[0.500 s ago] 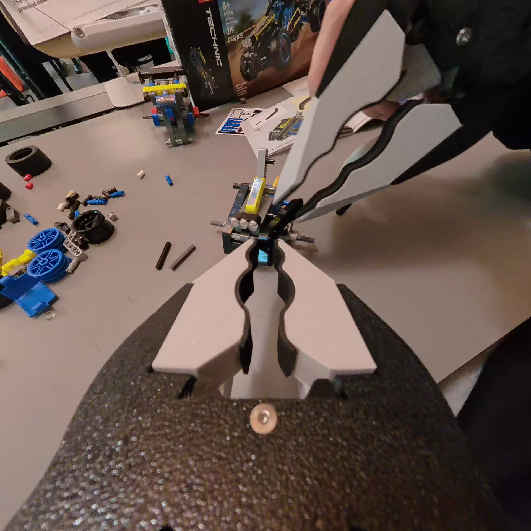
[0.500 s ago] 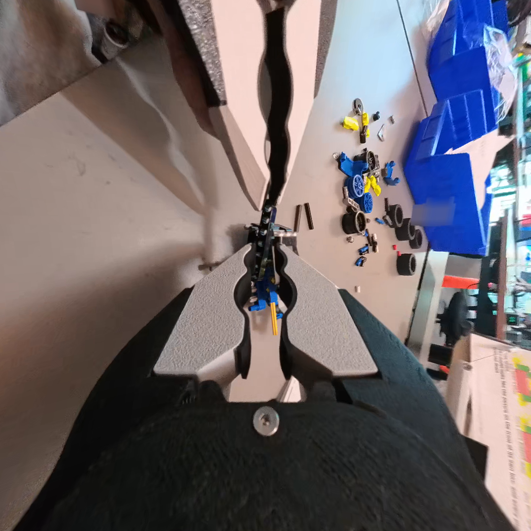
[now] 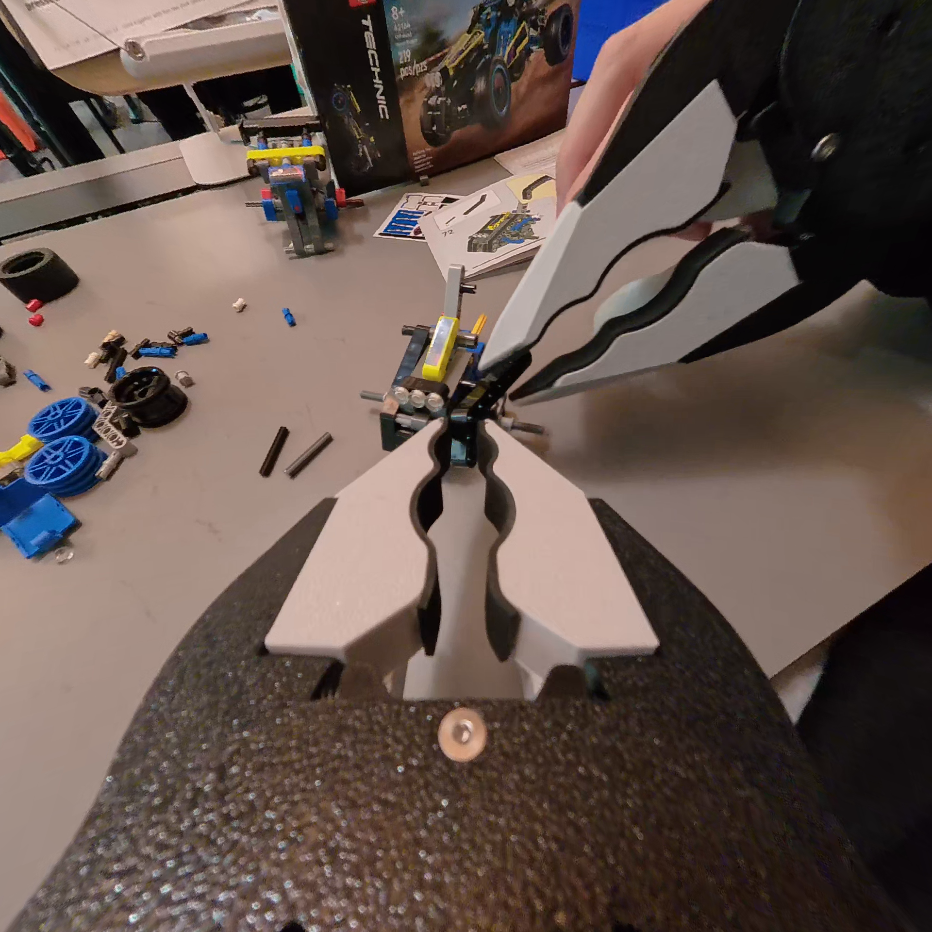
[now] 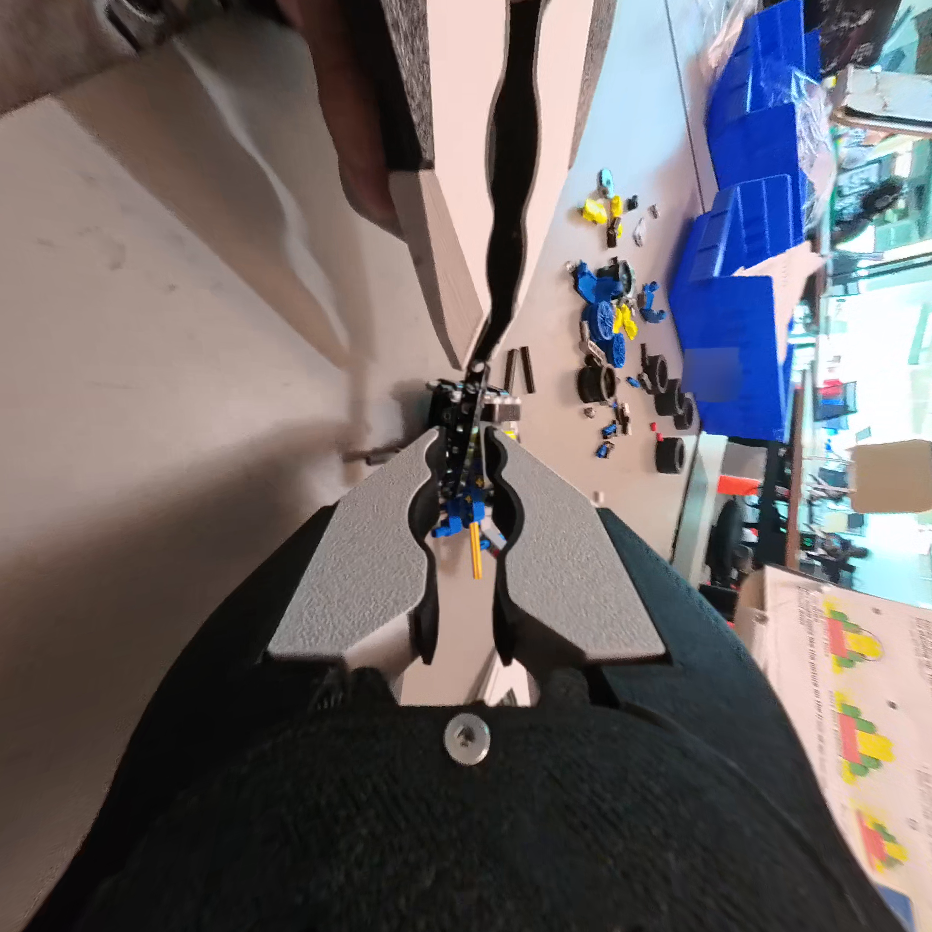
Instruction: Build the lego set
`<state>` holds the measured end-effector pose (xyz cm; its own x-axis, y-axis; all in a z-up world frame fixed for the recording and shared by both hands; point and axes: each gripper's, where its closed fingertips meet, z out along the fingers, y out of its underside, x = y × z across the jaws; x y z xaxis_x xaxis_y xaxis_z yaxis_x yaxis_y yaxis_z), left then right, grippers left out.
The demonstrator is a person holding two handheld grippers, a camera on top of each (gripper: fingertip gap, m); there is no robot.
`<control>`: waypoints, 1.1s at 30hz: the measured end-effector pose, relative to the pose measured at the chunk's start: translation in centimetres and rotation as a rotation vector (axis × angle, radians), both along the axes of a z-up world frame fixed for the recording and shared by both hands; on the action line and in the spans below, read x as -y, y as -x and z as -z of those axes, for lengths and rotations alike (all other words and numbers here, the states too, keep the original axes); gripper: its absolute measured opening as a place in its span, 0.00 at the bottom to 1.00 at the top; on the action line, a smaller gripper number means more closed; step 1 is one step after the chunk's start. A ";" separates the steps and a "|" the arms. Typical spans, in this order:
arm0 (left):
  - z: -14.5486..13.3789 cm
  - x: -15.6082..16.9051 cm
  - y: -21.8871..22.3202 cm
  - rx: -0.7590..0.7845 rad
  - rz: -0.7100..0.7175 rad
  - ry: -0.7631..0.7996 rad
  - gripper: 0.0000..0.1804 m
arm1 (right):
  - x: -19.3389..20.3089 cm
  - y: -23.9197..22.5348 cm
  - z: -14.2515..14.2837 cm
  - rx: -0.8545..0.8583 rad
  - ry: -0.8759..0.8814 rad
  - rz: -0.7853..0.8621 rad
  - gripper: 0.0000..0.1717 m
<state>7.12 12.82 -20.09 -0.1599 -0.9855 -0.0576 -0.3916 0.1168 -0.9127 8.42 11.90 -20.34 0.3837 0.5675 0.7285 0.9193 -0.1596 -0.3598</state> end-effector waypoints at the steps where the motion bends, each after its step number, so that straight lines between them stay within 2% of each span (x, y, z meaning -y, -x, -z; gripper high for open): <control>1: 0.0 0.1 0.0 0.000 -0.001 0.007 0.04 | -0.2 -0.1 -0.1 0.025 -0.020 0.002 0.07; 7: 0.3 0.0 0.0 -0.022 -0.010 0.029 0.04 | -0.4 0.1 0.7 0.089 -0.039 -0.022 0.05; 11: 0.5 -0.1 0.0 -0.040 -0.015 0.072 0.04 | -0.5 -0.2 1.6 0.173 -0.046 -0.026 0.11; 14: 0.3 -0.1 0.0 -0.035 -0.016 0.115 0.04 | -0.4 0.2 1.3 0.117 -0.046 -0.031 0.12; 17: 0.3 0.1 0.0 -0.043 -0.008 0.188 0.04 | -0.6 0.1 0.7 0.128 -0.088 -0.024 0.04; 19: 0.5 0.2 0.0 -0.051 -0.002 0.204 0.04 | -0.7 -0.1 0.5 0.151 -0.102 -0.020 0.03; 22: 0.7 0.1 0.2 -0.068 0.038 0.116 0.04 | -0.7 -0.1 0.4 0.148 -0.115 -0.027 0.02; 24: 0.5 -1.0 0.1 -0.064 0.035 0.035 0.09 | -0.8 -0.5 0.4 0.190 -0.133 -0.025 0.02; 27: 0.9 -1.8 -0.3 -0.105 0.102 0.007 0.27 | -0.7 -0.8 0.7 0.224 -0.129 -0.038 0.02; 30: 2.3 -2.1 -0.8 -0.195 0.195 0.022 0.36 | -0.6 -0.9 0.9 0.258 -0.124 -0.052 0.03; 33: 3.7 -2.2 -1.4 -0.268 0.277 0.037 0.40 | -0.9 -1.0 1.0 0.313 -0.134 -0.043 0.03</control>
